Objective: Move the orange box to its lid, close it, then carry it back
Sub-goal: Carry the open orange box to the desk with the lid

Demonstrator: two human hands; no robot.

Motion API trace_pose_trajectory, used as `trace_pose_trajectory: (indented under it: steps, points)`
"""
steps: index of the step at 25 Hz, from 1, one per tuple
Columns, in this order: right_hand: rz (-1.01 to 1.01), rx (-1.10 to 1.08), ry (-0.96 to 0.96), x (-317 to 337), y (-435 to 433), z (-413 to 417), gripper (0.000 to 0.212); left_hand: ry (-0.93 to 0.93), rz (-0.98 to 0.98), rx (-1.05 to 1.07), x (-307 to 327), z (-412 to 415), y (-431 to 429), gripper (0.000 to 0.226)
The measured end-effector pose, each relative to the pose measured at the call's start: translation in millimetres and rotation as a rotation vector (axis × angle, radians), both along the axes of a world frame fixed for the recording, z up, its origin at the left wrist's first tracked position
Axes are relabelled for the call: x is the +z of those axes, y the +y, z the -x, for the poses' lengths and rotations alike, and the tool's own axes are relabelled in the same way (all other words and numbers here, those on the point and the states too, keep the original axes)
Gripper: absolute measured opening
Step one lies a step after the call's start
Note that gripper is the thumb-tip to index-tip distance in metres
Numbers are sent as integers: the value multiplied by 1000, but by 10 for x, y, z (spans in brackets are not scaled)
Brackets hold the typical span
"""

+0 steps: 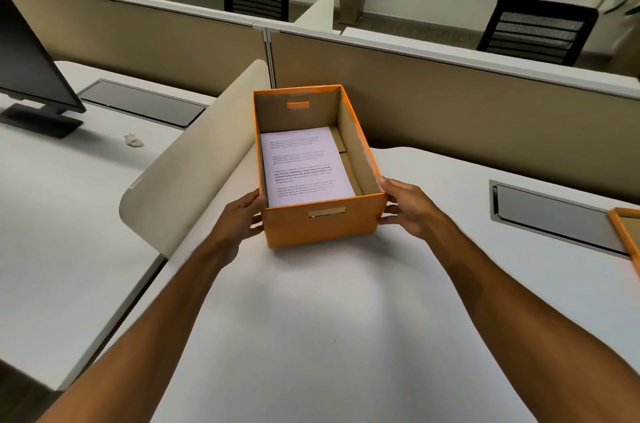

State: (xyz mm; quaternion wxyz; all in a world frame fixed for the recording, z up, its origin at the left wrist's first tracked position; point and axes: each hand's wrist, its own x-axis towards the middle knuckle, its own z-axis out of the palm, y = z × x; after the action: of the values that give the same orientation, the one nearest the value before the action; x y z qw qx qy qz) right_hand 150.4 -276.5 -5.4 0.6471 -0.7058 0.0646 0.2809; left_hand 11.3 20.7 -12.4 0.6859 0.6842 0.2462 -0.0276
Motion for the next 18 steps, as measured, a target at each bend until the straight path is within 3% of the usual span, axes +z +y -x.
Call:
trace_pose_trajectory:
  steps: [6,14,18]
  points:
    - [-24,-13,-46,83,-373,256,40,-37,8,-42,105,168,-286,36]
    - [-91,-108,-84,155,-1319,853,35,-86,76,-102,196,463,-995,28]
    - [-88,-165,-104,149,-1861,1189,42,-112,68,-124,223,641,-1471,38]
